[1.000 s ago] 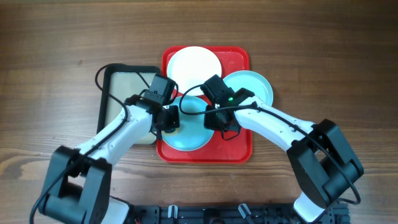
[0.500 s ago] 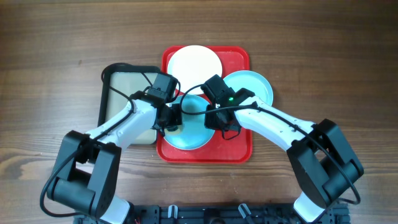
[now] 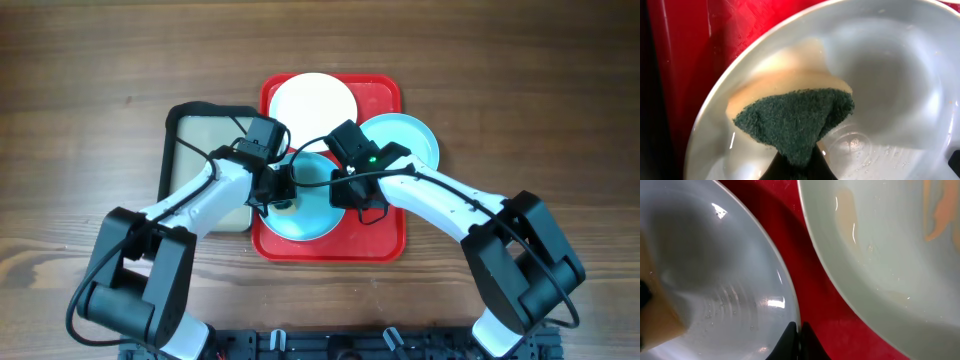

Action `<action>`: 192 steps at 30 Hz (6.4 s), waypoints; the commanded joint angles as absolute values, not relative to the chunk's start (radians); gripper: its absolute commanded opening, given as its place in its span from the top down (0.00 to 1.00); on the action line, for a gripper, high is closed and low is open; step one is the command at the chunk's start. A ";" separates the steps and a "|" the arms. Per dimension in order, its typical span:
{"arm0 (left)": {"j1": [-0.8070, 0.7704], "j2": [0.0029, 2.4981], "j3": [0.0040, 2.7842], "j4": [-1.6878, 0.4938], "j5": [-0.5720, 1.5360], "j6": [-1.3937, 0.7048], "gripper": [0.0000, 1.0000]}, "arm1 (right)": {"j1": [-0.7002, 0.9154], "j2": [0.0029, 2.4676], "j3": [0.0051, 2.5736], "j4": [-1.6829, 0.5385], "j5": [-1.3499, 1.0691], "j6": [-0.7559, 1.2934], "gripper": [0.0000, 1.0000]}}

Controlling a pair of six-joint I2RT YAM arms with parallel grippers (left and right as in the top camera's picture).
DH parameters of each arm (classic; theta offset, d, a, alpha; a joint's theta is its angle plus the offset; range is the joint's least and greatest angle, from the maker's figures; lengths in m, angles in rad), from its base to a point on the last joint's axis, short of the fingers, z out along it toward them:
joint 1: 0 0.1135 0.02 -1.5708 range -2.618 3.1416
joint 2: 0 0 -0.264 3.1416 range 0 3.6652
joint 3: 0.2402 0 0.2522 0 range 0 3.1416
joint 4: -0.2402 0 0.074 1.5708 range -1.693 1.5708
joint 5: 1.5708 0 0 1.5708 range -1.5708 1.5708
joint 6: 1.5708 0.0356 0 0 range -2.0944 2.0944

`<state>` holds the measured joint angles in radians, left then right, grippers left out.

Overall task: Clean dirty plates on tray and stack at the side
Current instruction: 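Scrub the light-blue plate surface with the sponge in the left gripper, then return the sponge with the left gripper to the basin, then lift the light-blue plate with the right gripper off the tray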

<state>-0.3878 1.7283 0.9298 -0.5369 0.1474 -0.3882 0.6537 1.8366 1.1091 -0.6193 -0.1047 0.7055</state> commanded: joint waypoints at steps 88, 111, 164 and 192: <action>-0.009 1.577 1.035 -0.665 0.367 -0.170 0.96 | 0.619 1.776 1.213 -0.726 -0.284 0.588 0.55; -0.056 1.684 0.966 -0.587 0.084 -0.146 0.96 | 0.422 1.658 1.165 -1.068 -0.293 0.385 0.35; 0.062 1.435 0.916 -0.610 0.254 -0.159 0.96 | 0.593 1.908 1.163 -0.691 -0.139 0.711 0.96; 0.156 1.450 0.907 -0.625 0.292 -0.168 0.96 | 0.622 1.720 1.263 -0.319 0.012 0.710 0.96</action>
